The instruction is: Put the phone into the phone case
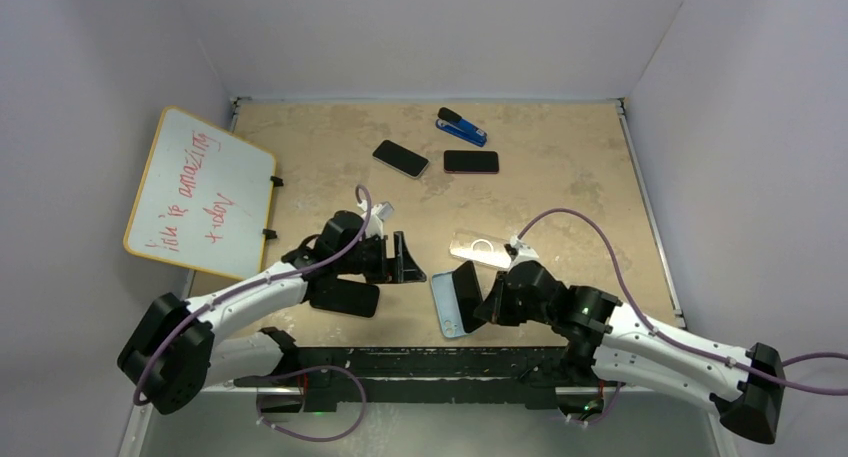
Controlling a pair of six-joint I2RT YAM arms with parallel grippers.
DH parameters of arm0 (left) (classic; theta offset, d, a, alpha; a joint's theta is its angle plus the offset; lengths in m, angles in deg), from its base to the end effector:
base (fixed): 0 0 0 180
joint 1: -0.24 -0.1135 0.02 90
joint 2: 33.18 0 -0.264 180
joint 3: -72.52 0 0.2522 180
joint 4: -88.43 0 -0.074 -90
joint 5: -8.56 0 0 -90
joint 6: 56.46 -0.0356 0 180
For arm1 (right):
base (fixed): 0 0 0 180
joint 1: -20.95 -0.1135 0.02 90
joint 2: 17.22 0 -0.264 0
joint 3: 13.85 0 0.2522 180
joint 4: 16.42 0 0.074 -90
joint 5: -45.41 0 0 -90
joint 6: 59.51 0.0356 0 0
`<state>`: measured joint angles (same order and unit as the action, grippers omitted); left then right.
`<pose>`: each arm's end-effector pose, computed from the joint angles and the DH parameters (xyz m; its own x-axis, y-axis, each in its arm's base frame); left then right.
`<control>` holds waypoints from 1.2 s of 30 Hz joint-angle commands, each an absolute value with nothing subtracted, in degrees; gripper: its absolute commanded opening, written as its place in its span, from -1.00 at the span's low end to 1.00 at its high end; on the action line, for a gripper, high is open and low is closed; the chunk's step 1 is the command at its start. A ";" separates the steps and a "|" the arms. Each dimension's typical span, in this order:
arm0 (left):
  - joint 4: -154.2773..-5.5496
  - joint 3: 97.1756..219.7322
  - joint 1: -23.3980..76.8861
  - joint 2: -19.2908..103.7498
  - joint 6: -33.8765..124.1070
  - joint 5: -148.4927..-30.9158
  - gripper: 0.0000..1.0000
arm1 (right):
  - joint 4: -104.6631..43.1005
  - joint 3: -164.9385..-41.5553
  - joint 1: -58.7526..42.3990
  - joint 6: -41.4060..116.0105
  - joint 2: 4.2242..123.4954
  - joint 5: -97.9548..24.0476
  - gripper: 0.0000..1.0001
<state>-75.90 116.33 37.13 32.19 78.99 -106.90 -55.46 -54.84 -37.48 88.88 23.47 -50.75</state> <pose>0.1740 -0.1497 0.1966 -0.9208 -0.1134 -0.3732 0.2274 0.6213 -0.7499 0.0856 0.1321 0.2185 -0.8558 0.2246 -0.4660 -0.1420 0.7643 0.6291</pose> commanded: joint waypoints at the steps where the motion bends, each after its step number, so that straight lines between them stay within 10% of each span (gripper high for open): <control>1: -85.56 115.19 39.25 35.17 82.43 -105.97 0.51 | -53.16 -54.16 -37.45 90.35 21.84 -48.72 -1.00; 36: -113.37 108.47 45.58 55.49 83.02 -101.51 0.09 | -35.64 -44.31 -37.50 87.32 36.54 -36.63 -1.00</control>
<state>-107.66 109.14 45.32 53.32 85.54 -100.78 -31.18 -43.71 -36.78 89.64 33.21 -42.68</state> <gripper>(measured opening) 0.559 0.042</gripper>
